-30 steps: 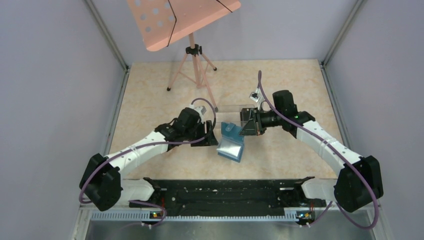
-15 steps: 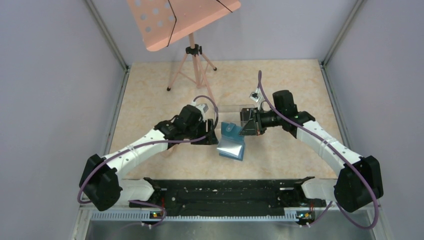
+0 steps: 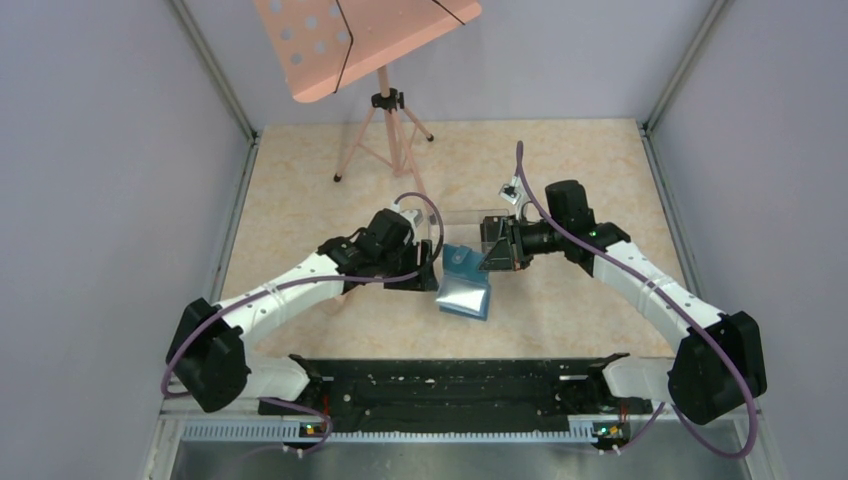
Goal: Put the credit cards into the card holder
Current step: Open the card holder at the center of the board.
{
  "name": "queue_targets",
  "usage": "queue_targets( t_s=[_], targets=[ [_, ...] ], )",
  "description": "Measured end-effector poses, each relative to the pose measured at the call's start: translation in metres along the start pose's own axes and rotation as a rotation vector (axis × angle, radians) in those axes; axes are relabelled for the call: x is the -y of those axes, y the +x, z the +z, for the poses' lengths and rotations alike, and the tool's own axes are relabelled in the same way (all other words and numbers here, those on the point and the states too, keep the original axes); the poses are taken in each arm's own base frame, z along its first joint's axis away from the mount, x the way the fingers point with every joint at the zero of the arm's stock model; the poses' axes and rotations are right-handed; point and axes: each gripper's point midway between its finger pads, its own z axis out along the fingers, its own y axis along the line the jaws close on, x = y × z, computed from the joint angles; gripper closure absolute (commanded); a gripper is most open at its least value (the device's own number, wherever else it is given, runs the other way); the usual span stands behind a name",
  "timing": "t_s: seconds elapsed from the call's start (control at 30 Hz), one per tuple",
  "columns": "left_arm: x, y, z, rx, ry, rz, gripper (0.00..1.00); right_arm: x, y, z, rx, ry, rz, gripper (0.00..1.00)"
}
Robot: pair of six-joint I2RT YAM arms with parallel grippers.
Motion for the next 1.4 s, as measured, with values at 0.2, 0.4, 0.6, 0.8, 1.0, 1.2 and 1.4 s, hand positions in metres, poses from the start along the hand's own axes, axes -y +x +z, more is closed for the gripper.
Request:
queue_targets(
  t_s=[0.2, 0.4, 0.6, 0.8, 1.0, 1.2, 1.4],
  targets=[
    [0.010, -0.004, -0.001, 0.014, 0.042, -0.002, 0.39, 0.004, 0.007, 0.001, -0.015, 0.009, 0.017, 1.00],
    [0.029, -0.018, -0.013, 0.103, 0.144, -0.011, 0.39, 0.005, 0.012, 0.001, -0.027, 0.011, 0.027, 1.00],
    [0.037, -0.021, -0.013, 0.148, 0.223, -0.049, 0.29, -0.001, 0.013, 0.001, -0.032, -0.025, 0.033, 1.00],
    [0.029, -0.018, -0.005, 0.143, 0.262, -0.097, 0.25, -0.013, 0.007, 0.001, -0.022, -0.083, 0.053, 1.00],
    [0.031, -0.019, -0.003, 0.151, 0.334, -0.106, 0.19, -0.022, 0.005, 0.002, -0.010, -0.146, 0.095, 1.00],
    [0.038, -0.019, -0.006, 0.166, 0.462, -0.073, 0.16, -0.033, 0.003, 0.001, -0.009, -0.212, 0.137, 1.00],
    [0.052, -0.020, -0.018, 0.178, 0.601, -0.011, 0.16, -0.052, -0.008, -0.004, 0.006, -0.301, 0.127, 1.00]
  ],
)
